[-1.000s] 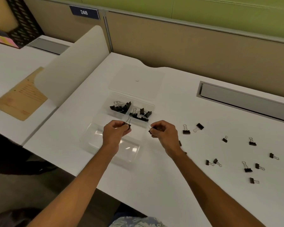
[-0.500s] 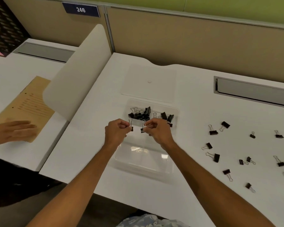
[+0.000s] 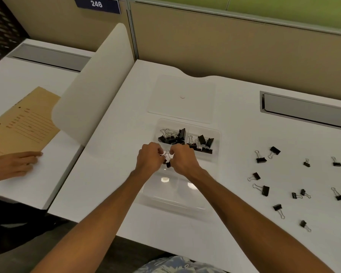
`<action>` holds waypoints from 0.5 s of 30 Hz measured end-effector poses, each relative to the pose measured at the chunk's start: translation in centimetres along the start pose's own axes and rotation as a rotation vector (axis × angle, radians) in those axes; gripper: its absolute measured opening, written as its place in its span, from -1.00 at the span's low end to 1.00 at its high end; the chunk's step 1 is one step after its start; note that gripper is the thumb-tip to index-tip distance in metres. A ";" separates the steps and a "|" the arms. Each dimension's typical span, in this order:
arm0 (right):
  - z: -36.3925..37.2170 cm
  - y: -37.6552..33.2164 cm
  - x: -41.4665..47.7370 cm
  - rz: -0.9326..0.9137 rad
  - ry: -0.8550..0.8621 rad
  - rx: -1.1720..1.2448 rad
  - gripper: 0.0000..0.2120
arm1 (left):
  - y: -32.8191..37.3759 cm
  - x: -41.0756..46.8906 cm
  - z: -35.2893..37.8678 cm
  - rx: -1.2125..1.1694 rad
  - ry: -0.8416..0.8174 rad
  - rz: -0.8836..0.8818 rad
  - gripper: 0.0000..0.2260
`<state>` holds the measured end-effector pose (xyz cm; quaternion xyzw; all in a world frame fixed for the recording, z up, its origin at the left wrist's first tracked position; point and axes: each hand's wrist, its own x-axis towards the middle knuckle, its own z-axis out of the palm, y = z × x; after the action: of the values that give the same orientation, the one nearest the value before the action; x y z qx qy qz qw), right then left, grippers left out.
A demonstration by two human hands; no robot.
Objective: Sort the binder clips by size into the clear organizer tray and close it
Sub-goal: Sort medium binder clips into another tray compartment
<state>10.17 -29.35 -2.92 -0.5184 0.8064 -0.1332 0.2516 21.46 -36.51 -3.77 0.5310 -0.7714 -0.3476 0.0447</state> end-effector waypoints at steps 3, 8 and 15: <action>0.1 0.2 0.3 -0.021 -0.024 0.009 -0.75 | -0.5 0.1 -0.1 0.036 -0.019 0.005 -0.86; -0.4 1.4 -0.3 -0.029 0.024 0.174 -0.70 | -0.6 -0.4 -0.7 0.079 0.032 0.074 -0.81; -2.6 5.2 -3.7 0.026 0.239 0.442 -0.82 | 3.0 -2.2 0.3 0.014 0.111 0.219 -0.84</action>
<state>5.98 -23.96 -2.21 -0.4208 0.7884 -0.3633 0.2634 19.89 -33.85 -1.55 0.4621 -0.8236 -0.3055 0.1214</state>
